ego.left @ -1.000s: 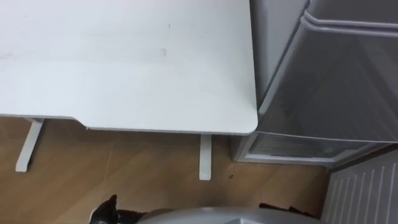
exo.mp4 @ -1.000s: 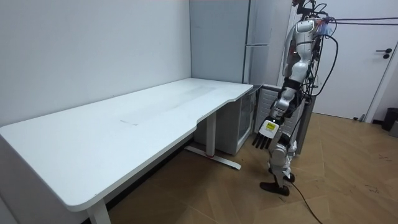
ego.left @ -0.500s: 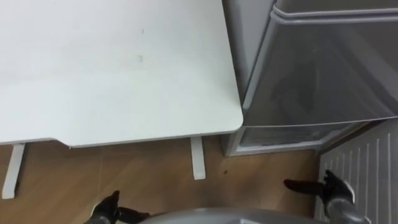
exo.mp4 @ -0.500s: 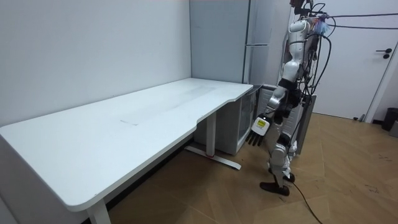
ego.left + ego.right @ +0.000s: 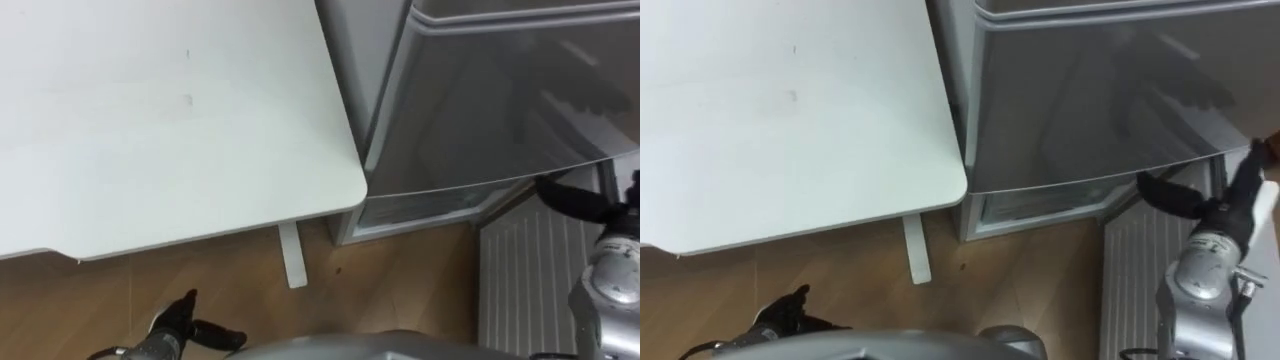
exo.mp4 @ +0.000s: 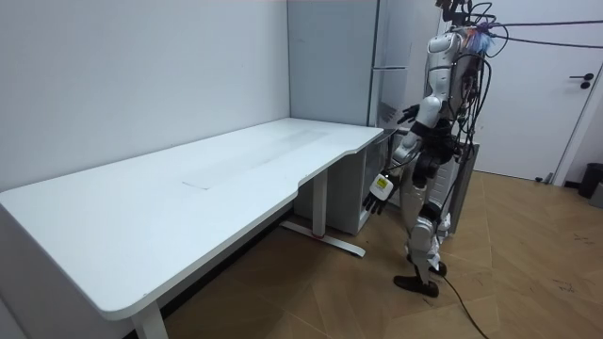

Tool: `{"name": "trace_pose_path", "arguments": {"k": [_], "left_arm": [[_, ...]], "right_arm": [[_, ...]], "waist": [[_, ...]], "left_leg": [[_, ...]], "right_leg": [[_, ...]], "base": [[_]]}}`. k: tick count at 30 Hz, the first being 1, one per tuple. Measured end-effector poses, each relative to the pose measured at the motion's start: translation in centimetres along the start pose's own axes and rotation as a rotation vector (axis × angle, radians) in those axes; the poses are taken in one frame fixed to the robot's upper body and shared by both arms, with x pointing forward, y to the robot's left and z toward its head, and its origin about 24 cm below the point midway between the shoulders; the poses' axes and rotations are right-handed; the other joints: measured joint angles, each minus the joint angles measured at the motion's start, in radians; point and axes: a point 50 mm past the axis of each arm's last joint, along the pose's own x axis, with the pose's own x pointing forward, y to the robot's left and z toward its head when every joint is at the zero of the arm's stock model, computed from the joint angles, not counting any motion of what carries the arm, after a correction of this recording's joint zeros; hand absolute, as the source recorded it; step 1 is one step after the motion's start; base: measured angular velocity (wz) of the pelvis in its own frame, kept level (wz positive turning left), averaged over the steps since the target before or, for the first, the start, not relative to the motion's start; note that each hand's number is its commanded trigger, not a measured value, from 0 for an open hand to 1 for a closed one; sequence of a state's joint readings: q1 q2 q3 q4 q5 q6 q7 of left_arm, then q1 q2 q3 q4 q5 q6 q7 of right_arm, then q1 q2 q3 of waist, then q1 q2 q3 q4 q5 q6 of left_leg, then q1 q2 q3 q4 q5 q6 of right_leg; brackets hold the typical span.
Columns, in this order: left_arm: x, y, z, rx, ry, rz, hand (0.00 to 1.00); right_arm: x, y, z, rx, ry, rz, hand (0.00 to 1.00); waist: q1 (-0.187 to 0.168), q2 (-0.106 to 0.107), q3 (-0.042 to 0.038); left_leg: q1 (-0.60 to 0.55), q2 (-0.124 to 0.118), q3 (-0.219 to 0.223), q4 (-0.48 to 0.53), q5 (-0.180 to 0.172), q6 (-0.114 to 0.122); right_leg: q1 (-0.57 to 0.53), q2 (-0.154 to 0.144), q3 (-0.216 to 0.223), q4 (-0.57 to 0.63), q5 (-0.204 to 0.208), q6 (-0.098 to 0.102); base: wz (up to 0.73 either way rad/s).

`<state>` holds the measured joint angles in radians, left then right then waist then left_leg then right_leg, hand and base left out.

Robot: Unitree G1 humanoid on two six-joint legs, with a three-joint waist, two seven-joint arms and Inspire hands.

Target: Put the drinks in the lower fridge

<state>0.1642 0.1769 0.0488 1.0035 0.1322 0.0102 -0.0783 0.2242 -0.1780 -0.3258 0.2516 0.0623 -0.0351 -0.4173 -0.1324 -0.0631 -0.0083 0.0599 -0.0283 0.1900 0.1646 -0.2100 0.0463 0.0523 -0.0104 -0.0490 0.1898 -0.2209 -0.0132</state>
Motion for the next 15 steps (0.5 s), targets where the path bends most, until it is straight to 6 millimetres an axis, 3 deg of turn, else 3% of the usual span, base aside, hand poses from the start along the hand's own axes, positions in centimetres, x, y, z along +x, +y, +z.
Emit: {"name": "trace_pose_path", "arguments": {"k": [9,11,15], "left_arm": [[-0.3,0.4,-1.1,0.0,0.029,0.014,0.0],[-0.4,0.6,-1.3,0.001,0.031,0.021,0.0],[-0.7,1.1,-1.9,-0.028,0.048,0.041,0.0]], "right_arm": [[1.3,-3.4,1.5,0.058,-0.049,-0.198,0.0],[1.4,-4.2,0.9,0.101,-0.008,-0.236,0.0],[1.4,-6.7,-2.3,0.159,0.15,-0.379,0.0]], "waist": [[-0.023,-0.004,0.0001],[-0.029,-0.006,0.0013],[-0.033,-0.015,0.0049]], "left_leg": [[0.0,0.002,-0.002,0.0,0.0,0.0],[-0.005,0.004,-0.006,-0.001,0.0,0.0],[-0.012,0.008,-0.013,-0.002,0.0,0.001]], "right_leg": [[0.001,0.004,0.004,-0.001,0.007,-0.002],[-0.002,0.005,0.0,-0.001,0.008,-0.002],[-0.002,0.004,-0.002,-0.004,0.009,-0.001]], "base": [[-0.02],[0.06],[0.05]]}}
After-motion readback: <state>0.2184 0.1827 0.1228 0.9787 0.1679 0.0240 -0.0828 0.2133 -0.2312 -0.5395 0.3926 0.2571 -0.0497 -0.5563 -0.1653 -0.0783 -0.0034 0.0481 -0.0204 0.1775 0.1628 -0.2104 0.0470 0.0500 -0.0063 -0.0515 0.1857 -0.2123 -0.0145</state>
